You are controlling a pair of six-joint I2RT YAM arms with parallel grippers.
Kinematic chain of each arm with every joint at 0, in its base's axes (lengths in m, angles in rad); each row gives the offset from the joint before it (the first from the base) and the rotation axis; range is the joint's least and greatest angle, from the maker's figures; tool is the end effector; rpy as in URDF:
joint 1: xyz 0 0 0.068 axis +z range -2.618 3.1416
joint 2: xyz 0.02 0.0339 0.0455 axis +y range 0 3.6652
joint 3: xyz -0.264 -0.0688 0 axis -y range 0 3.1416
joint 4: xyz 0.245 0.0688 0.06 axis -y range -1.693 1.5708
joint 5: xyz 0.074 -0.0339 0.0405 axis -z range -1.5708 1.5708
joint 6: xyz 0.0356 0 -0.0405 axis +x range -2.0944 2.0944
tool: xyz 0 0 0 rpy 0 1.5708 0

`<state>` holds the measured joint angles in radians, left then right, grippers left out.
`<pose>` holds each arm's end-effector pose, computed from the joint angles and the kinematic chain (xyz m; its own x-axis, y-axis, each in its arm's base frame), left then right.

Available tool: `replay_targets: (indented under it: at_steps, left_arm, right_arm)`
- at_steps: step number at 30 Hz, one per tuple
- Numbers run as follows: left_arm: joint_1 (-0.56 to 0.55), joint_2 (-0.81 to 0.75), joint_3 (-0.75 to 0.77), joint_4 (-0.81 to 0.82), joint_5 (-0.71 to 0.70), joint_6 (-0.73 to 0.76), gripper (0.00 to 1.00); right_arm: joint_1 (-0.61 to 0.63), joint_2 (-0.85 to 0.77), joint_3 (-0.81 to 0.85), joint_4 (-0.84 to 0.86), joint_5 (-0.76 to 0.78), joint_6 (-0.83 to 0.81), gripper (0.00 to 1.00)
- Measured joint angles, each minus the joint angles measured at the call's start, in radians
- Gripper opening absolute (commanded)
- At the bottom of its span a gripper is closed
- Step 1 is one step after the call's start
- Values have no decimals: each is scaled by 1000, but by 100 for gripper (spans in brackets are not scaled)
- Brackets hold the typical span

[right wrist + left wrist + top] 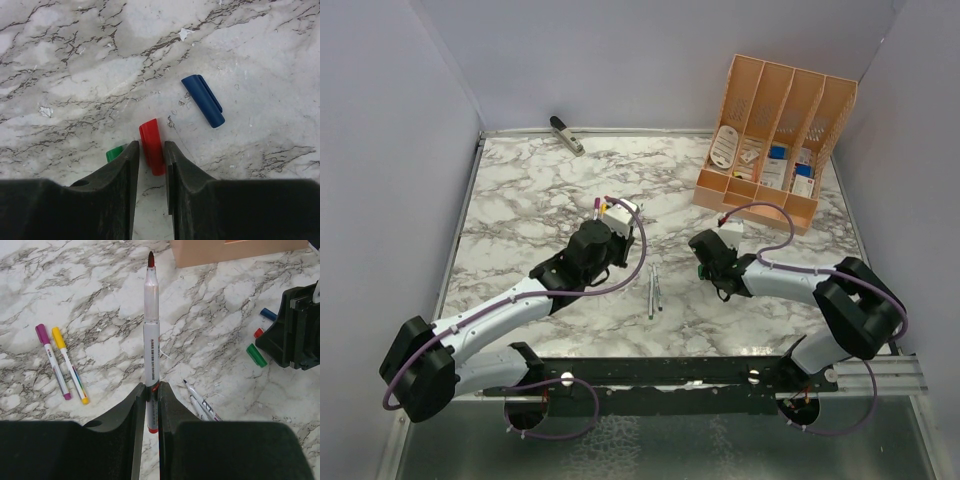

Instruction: Insert the pens into the pen caps

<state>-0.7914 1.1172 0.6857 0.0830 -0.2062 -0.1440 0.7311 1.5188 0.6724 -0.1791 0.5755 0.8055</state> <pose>0.1839 -0.1757 0.2657 -0.3180 0.1220 -0.9402 0.5208 0.8512 -0.0657 0.2120 0.1641 0.1446 -0.6933 0.1909 -0.6949 0.2166 0.9749 0.0517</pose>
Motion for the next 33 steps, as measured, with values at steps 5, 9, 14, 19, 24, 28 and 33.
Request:
replay_targets:
  at_steps: [5,9,14,19,24,28,33]
  left_arm:
    - [0,-3,0,1,0,0,0]
    - [0,-3,-3,5,3,1,0]
    - [0,-10,-22,22,35,5,0]
    - [0,-26,-48,66,67,6,0]
    - [0,-37,-64,121,86,9,0]
    - [0,-56,-97,181,111,9,0]
    - [0,-78,-151,273,162,-3,0]
  right_arm:
    - [0,11,4,13,0,-11,2]
    - [0,19,14,27,-5,-8,1]
    - [0,18,14,43,-24,-24,1]
    - [0,15,16,74,-39,-90,1]
    - [0,-8,66,161,-39,-197,1]
    - [-7,-55,100,340,-51,-303,1]
    - [-27,-134,48,633,-142,-397,1]
